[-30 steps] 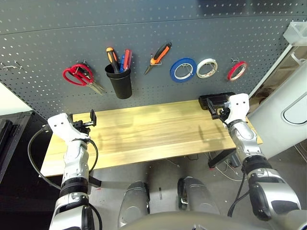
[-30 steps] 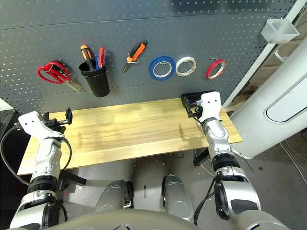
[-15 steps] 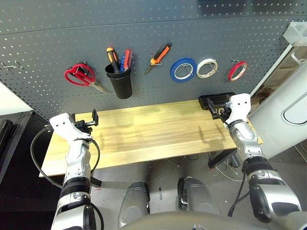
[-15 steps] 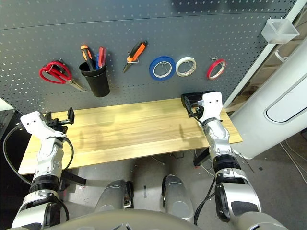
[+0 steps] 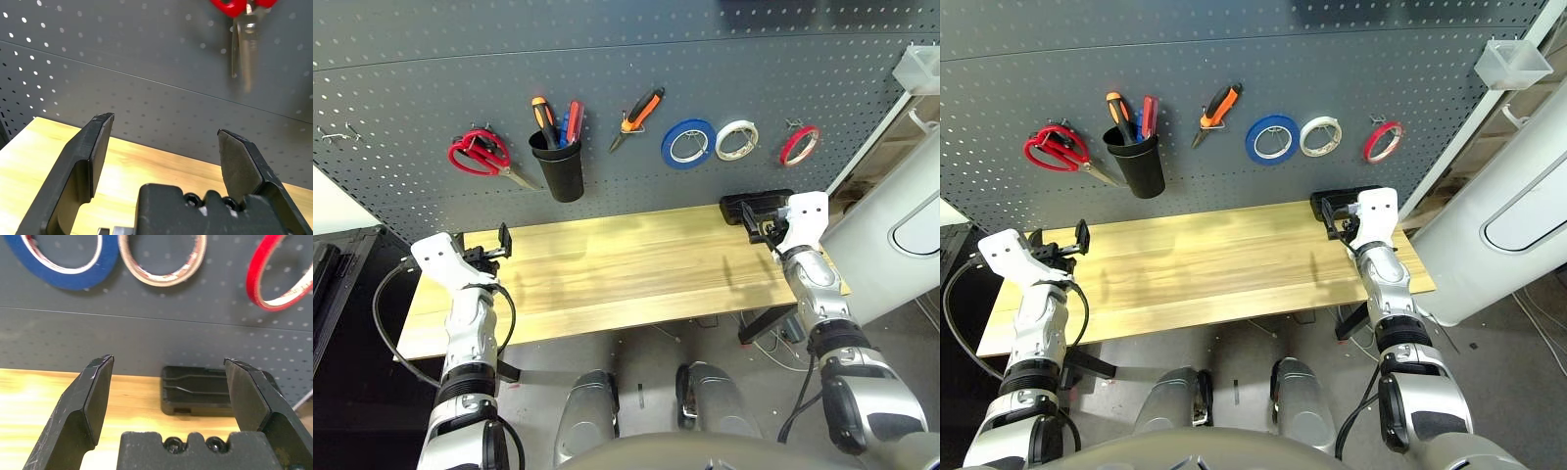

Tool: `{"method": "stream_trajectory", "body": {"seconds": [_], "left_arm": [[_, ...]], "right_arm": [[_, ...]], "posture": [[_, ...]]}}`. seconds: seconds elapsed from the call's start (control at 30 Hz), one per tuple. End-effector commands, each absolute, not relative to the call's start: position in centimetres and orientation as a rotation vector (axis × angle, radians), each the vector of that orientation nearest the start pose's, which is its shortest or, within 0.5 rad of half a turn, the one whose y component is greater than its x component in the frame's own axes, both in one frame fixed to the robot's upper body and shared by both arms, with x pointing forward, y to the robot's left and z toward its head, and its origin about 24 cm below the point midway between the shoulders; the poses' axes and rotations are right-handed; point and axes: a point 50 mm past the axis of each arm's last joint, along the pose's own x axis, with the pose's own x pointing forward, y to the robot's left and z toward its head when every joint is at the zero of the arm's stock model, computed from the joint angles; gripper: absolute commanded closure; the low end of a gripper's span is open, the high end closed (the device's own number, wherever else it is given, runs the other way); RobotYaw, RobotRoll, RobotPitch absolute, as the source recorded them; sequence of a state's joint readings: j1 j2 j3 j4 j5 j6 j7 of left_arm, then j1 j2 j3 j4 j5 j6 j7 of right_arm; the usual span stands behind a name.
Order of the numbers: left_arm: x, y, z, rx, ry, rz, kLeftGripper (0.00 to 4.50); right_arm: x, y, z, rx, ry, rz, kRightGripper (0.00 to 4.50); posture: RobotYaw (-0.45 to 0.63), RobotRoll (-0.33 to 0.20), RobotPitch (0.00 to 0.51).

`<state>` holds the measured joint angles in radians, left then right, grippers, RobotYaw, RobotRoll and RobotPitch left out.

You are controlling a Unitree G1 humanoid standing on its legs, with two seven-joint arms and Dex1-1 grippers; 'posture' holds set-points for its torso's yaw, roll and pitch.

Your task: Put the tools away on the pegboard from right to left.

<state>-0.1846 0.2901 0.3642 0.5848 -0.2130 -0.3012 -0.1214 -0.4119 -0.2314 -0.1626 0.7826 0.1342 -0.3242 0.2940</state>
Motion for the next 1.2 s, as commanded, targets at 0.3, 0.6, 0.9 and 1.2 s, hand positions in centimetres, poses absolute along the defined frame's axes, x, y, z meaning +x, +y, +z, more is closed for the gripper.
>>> {"method": "stream_trajectory", "body": {"seconds": [0.3, 0.6, 0.9, 1.2], "left_arm": [[26.14, 29.11, 1.87, 0.003, 0.000, 0.295, 0.04], [26.34, 29.04, 1.96, 0.003, -0.004, 0.294, 0.04], [26.30, 29.04, 2.00, 0.000, -0.004, 0.300, 0.04], [26.72, 28.99, 2.55, -0.002, -0.021, 0.301, 0.04]], "right_arm": [[31.52, -21.64, 2.28, -0.040, 0.025, 0.111, 0.00], [31.56, -21.54, 2.29, -0.044, 0.024, 0.116, 0.00], [31.82, -21.28, 2.52, -0.044, 0.017, 0.127, 0.00], [31.72, -21.43, 2.39, -0.046, 0.019, 0.123, 0.00]], "posture": [[0.00, 0.000, 0.032], [0.01, 0.000, 0.021], [0.00, 0.000, 0.017], [0.02, 0.000, 0.022]]}}
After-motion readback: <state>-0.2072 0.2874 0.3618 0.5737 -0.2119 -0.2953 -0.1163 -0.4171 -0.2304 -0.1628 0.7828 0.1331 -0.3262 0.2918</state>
